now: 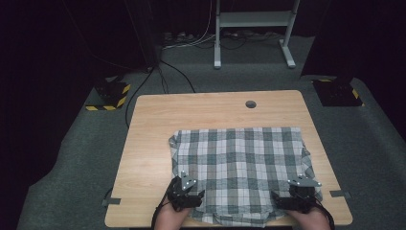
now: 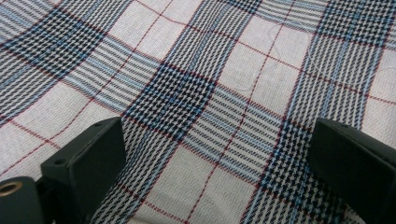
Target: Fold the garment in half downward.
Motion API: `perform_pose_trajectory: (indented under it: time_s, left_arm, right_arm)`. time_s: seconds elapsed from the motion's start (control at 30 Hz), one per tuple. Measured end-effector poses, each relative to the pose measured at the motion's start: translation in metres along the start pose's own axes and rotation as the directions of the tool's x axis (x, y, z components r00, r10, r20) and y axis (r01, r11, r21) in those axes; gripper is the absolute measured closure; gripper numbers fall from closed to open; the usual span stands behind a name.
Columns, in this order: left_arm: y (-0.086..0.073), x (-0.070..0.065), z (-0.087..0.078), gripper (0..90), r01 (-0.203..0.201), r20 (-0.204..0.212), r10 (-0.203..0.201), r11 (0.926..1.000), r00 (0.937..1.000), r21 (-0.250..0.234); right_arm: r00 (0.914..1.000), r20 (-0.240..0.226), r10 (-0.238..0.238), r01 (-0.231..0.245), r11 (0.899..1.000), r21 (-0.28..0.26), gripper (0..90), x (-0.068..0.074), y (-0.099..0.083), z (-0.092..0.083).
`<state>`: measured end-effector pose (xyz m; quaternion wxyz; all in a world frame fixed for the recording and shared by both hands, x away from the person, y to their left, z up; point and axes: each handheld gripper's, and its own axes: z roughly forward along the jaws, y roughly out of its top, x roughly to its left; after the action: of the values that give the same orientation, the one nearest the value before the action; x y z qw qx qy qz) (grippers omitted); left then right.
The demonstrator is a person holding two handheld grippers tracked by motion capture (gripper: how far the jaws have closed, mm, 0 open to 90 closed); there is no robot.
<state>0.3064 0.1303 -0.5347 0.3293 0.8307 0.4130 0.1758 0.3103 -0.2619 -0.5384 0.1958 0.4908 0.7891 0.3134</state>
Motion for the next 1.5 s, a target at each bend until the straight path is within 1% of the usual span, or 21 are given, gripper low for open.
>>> perform_pose_trajectory:
  time_s: [0.1, 0.27, 0.3, 0.43, 0.53, 0.57, 0.73, 0.8, 1.0, 1.1, 1.17, 1.27, 1.37, 1.4, 1.47, 1.5]
  left_arm:
    - [0.006, -0.009, 0.005, 24.9, -0.023, 0.021, 0.023, 0.9997, 0.9995, 0.004]
    - [0.015, -0.021, 0.012, 25.2, -0.051, 0.049, 0.051, 0.9986, 0.9975, 0.009]
    - [0.017, -0.024, 0.014, 25.1, -0.054, 0.053, 0.053, 0.9985, 0.9972, 0.008]
    - [0.022, -0.031, 0.019, 25.1, -0.071, 0.069, 0.071, 0.9974, 0.9951, 0.006]
    - [0.025, -0.037, 0.021, 25.0, -0.079, 0.080, 0.078, 0.9969, 0.9938, 0.006]
    - [0.026, -0.038, 0.022, 26.2, -0.078, 0.093, 0.078, 0.9969, 0.9926, 0.004]
    - [0.028, -0.046, 0.025, 25.9, -0.090, 0.104, 0.090, 0.9959, 0.9904, -0.006]
    - [0.029, -0.048, 0.026, 25.9, -0.092, 0.107, 0.092, 0.9957, 0.9899, -0.007]
    - [0.033, -0.050, 0.029, 25.9, -0.102, 0.113, 0.101, 0.9948, 0.9884, -0.001]
    - [0.033, -0.050, 0.029, 25.6, -0.100, 0.114, 0.100, 0.9950, 0.9885, -0.001]
    - [0.033, -0.050, 0.029, 25.3, -0.102, 0.113, 0.102, 0.9948, 0.9884, -0.002]
    - [0.033, -0.049, 0.029, 22.1, -0.099, 0.120, 0.098, 0.9951, 0.9879, 0.002]
    - [0.033, -0.046, 0.028, 17.6, -0.093, 0.138, 0.092, 0.9957, 0.9862, 0.001]
    - [0.033, -0.044, 0.026, 16.5, -0.086, 0.143, 0.086, 0.9963, 0.9860, -0.003]
    - [0.032, -0.040, 0.024, 13.7, -0.079, 0.142, 0.079, 0.9969, 0.9866, -0.009]
    - [0.031, -0.036, 0.021, 12.3, -0.077, 0.138, 0.078, 0.9970, 0.9873, -0.014]
  right_arm:
    - [0.9996, 0.019, 0.021, -0.021, 1.000, 0.001, 3.9, -0.009, -0.004, -0.004]
    - [0.9972, 0.050, 0.055, -0.055, 0.998, 0.000, 3.9, -0.025, -0.010, -0.009]
    - [0.9962, 0.057, 0.066, -0.066, 0.998, 0.001, 3.9, -0.028, -0.010, -0.010]
    - [0.9936, 0.077, 0.083, -0.083, 0.997, -0.003, 3.9, -0.036, -0.012, -0.012]
    - [0.9913, 0.089, 0.097, -0.096, 0.995, -0.008, 4.0, -0.041, -0.013, -0.013]
    - [0.9911, 0.091, 0.098, -0.097, 0.995, -0.011, 4.2, -0.043, -0.014, -0.013]
    - [0.9850, 0.117, 0.127, -0.124, 0.992, -0.028, 4.3, -0.055, -0.016, -0.014]
    - [0.9833, 0.124, 0.133, -0.130, 0.991, -0.032, 4.3, -0.057, -0.017, -0.014]
    - [0.9816, 0.130, 0.139, -0.135, 0.990, -0.045, 4.2, -0.059, -0.018, -0.014]
    - [0.9820, 0.127, 0.140, -0.134, 0.990, -0.047, 4.4, -0.059, -0.018, -0.014]
    - [0.9837, 0.123, 0.131, -0.126, 0.991, -0.051, 5.0, -0.060, -0.019, -0.015]
    - [0.9838, 0.126, 0.127, -0.120, 0.991, -0.066, 4.9, -0.060, -0.019, -0.017]
    - [0.9818, 0.145, 0.123, -0.109, 0.989, -0.102, 3.9, -0.060, -0.018, -0.021]
    - [0.9814, 0.147, 0.124, -0.106, 0.986, -0.126, 3.5, -0.059, -0.017, -0.024]
    - [0.9822, 0.141, 0.124, -0.101, 0.982, -0.159, 3.2, -0.058, -0.016, -0.028]
    - [0.9827, 0.143, 0.118, -0.094, 0.982, -0.166, 2.8, -0.058, -0.015, -0.029]
